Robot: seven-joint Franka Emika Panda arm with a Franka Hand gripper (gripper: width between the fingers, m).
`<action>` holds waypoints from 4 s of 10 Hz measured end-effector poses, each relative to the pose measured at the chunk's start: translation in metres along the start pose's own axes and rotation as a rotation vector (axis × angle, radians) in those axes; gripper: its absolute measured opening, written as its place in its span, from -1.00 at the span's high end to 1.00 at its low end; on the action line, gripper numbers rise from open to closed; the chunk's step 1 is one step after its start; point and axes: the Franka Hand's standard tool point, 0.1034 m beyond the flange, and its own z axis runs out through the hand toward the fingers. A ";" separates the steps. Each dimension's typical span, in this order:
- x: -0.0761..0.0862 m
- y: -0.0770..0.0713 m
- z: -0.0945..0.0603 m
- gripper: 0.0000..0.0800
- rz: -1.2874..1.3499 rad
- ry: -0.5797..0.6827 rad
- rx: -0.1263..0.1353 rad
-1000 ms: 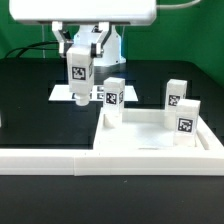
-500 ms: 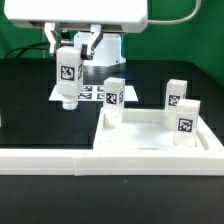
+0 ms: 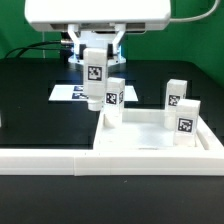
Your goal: Assemble square table
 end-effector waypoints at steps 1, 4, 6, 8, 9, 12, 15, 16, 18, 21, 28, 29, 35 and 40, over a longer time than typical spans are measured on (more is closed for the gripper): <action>-0.003 -0.005 0.008 0.27 -0.006 -0.008 0.002; -0.012 -0.010 0.028 0.27 -0.018 -0.032 0.001; -0.018 -0.010 0.033 0.27 -0.022 -0.043 0.000; -0.024 -0.014 0.041 0.27 -0.029 -0.057 0.000; -0.021 -0.016 0.043 0.27 -0.033 -0.039 0.000; -0.020 -0.018 0.044 0.27 -0.036 -0.030 0.000; -0.027 -0.018 0.050 0.27 -0.039 -0.040 -0.002; -0.028 -0.020 0.050 0.27 -0.042 -0.041 0.000; -0.031 -0.021 0.052 0.27 -0.053 -0.044 -0.001; -0.024 -0.015 0.060 0.27 -0.057 0.020 -0.016; -0.023 -0.015 0.060 -0.54 -0.058 0.023 -0.016; -0.023 -0.015 0.061 -0.54 -0.058 0.023 -0.016; -0.023 -0.015 0.061 -0.62 -0.058 0.023 -0.016; -0.005 -0.019 0.042 -0.62 0.029 -0.347 0.047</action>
Offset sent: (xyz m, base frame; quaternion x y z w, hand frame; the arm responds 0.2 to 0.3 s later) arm 0.0103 0.0045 -0.0203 -0.0149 0.0036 0.0081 0.9999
